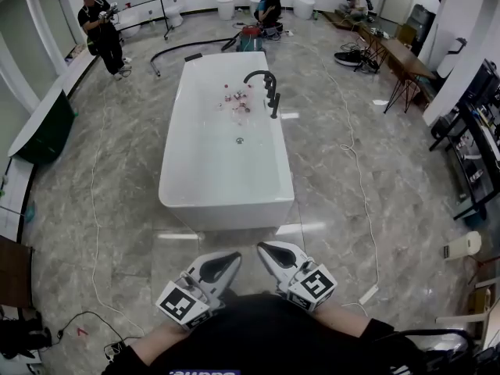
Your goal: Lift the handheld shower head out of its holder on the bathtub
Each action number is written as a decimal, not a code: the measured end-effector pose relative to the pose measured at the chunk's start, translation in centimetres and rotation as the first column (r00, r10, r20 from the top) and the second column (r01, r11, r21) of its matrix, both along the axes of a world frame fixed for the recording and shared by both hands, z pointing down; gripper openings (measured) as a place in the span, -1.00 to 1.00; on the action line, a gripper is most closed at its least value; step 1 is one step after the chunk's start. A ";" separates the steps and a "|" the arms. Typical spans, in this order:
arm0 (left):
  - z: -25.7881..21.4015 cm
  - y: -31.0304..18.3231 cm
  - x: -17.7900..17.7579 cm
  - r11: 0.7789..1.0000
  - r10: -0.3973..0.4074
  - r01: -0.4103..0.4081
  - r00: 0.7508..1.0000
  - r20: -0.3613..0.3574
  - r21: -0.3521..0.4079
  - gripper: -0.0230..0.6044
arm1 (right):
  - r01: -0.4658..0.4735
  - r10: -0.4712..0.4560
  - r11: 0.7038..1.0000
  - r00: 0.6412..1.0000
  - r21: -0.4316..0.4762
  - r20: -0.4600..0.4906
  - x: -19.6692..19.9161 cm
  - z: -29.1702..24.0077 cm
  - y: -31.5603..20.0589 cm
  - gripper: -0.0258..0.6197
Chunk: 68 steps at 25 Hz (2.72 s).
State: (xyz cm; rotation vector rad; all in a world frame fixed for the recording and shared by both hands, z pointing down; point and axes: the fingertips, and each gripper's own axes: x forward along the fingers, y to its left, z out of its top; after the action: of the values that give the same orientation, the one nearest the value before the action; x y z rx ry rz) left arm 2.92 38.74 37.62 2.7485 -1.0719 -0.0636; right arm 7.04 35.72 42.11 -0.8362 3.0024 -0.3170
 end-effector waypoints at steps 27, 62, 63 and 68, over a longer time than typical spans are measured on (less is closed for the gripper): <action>0.4 -27.7 -9.5 0.992 0.128 -0.127 0.991 -0.050 0.022 -0.93 | -0.085 0.084 0.996 0.994 -0.013 -0.064 -9.5 1.2 -26.2 -0.92; -0.2 -43.6 -11.3 0.991 0.129 -0.126 0.987 -0.092 0.035 -0.93 | -0.156 0.157 0.988 0.986 0.010 -0.059 -9.5 0.2 -45.4 -0.88; 0.1 -43.7 -10.9 0.993 0.122 -0.121 0.990 -0.071 0.012 -0.93 | -0.152 0.152 0.988 0.987 0.007 -0.057 -9.0 0.1 -45.7 -0.87; 0.8 -44.3 -9.0 0.995 0.099 -0.099 0.994 -0.044 -0.015 -0.93 | -0.125 0.125 0.992 0.991 0.004 -0.053 -6.7 0.6 -47.6 -0.84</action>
State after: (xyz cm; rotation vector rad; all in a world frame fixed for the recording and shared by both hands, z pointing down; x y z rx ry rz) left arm -6.08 -5.52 38.40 2.7672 -0.9199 -0.0988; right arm 0.30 -11.89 42.71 -1.0434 2.9794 -0.2966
